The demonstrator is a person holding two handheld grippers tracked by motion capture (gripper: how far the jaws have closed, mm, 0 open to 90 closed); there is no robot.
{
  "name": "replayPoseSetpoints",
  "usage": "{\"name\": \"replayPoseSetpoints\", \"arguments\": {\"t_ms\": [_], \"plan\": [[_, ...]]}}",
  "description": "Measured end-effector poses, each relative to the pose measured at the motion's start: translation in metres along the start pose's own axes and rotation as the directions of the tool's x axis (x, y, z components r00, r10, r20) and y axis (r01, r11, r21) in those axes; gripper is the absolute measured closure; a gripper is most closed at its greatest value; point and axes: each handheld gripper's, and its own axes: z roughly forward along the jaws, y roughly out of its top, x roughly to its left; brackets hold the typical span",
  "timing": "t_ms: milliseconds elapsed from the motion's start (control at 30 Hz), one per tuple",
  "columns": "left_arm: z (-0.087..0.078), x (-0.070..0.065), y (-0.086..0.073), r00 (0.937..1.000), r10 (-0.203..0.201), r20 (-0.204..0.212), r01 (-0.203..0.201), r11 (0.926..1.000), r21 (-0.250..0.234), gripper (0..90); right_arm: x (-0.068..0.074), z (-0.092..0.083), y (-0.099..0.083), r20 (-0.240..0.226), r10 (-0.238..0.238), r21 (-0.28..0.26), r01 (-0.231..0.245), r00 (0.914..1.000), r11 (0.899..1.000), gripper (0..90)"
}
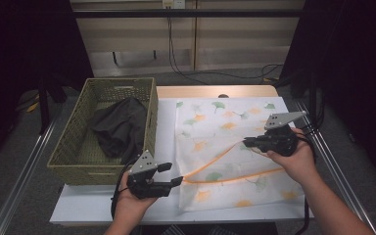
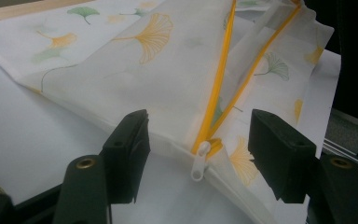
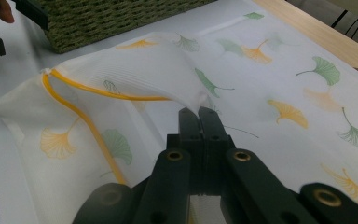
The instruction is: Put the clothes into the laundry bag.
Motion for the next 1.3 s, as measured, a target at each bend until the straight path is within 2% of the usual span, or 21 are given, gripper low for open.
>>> {"name": "replayPoseSetpoints", "arguments": {"t_ms": [133, 267, 467, 733, 933, 1067, 1300], "plan": [[-0.001, 0.000, 0.001, 1.0000, 0.002, 0.002, -0.002, 1.0000, 0.000, 37.5, -0.006, -0.002, 0.008, -0.009, 0.012, 0.002, -0.012, 0.9999, 1.000, 90.0], [-0.001, 0.000, 0.003, 1.0000, 0.004, 0.003, -0.004, 0.9998, 0.020, 34.8, -0.009, -0.004, 0.013, -0.014, 0.018, 0.007, -0.018, 0.9997, 1.000, 90.0], [-0.001, -0.001, 0.004, 0.9997, 0.006, 0.024, -0.006, 0.9998, 0.017, 32.8, -0.011, -0.003, 0.015, -0.023, 0.023, 0.005, -0.023, 0.9995, 1.000, 90.0], [-0.003, -0.001, 0.009, 0.9992, 0.005, 0.040, -0.006, 0.9999, 0.016, 31.7, -0.014, -0.002, 0.018, -0.044, 0.018, 0.033, -0.017, 0.9988, 0.999, 90.0], [-0.008, 0.000, 0.014, 0.9991, 0.023, 0.035, -0.024, 0.9994, 0.025, 31.6, -0.018, -0.001, 0.019, -0.064, 0.026, 0.053, -0.023, 0.9976, 0.998, 90.0], [-0.012, 0.000, 0.019, 0.9993, 0.017, 0.034, -0.018, 0.9997, 0.019, 31.6, -0.018, -0.001, 0.021, -0.067, 0.024, 0.062, -0.020, 0.9975, 0.998, 90.0], [-0.020, 0.005, 0.032, 0.9988, 0.046, 0.017, -0.047, 0.9979, 0.044, 30.7, -0.017, 0.000, 0.022, -0.064, 0.018, 0.067, -0.014, 0.9978, 0.998, 90.0]]}}
